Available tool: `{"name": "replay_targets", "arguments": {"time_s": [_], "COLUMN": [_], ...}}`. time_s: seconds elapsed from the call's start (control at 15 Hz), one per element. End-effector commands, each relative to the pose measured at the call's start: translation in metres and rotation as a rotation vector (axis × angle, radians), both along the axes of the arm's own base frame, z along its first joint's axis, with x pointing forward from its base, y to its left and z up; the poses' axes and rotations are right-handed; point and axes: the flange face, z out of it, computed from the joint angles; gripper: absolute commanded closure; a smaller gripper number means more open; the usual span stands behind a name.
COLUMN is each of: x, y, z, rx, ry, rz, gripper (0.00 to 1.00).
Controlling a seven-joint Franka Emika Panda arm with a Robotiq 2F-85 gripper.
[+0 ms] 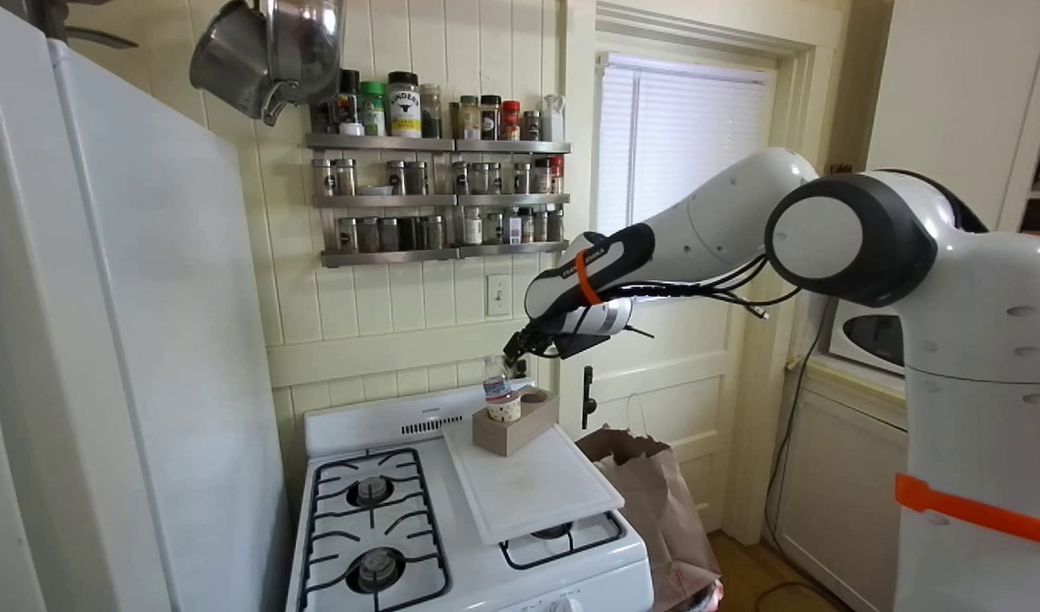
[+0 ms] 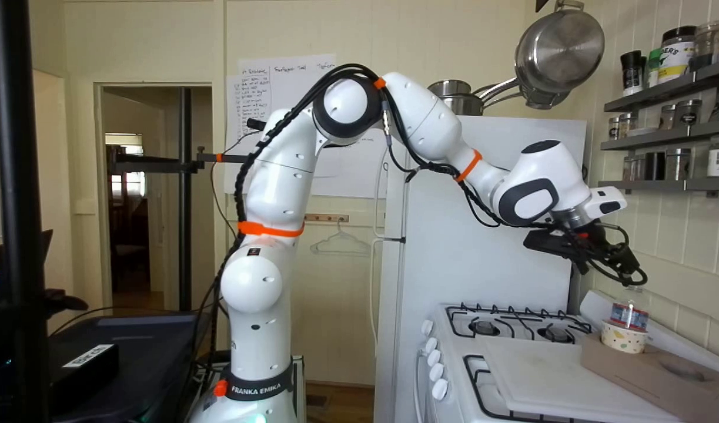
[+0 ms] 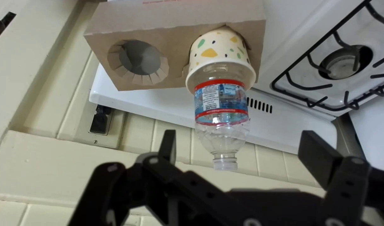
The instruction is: Remove the water bottle from the coffee cup.
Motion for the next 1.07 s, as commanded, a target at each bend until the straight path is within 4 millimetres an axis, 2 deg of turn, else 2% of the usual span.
{"name": "replay_targets", "arguments": {"time_s": [0.0, 0.2, 0.6, 1.0], "x": [0.001, 0.003, 0.032, 0.058], "y": [0.000, -0.001, 0.003, 0.017], "z": [0.000, 0.002, -0.030, -0.041], "rx": [0.000, 0.000, 0.015, 0.051], "ry": [-0.001, -0.006, -0.002, -0.083], "rz": [-0.001, -0.001, -0.024, -0.013], "gripper": [0.00, 0.00, 0.00, 0.00]}}
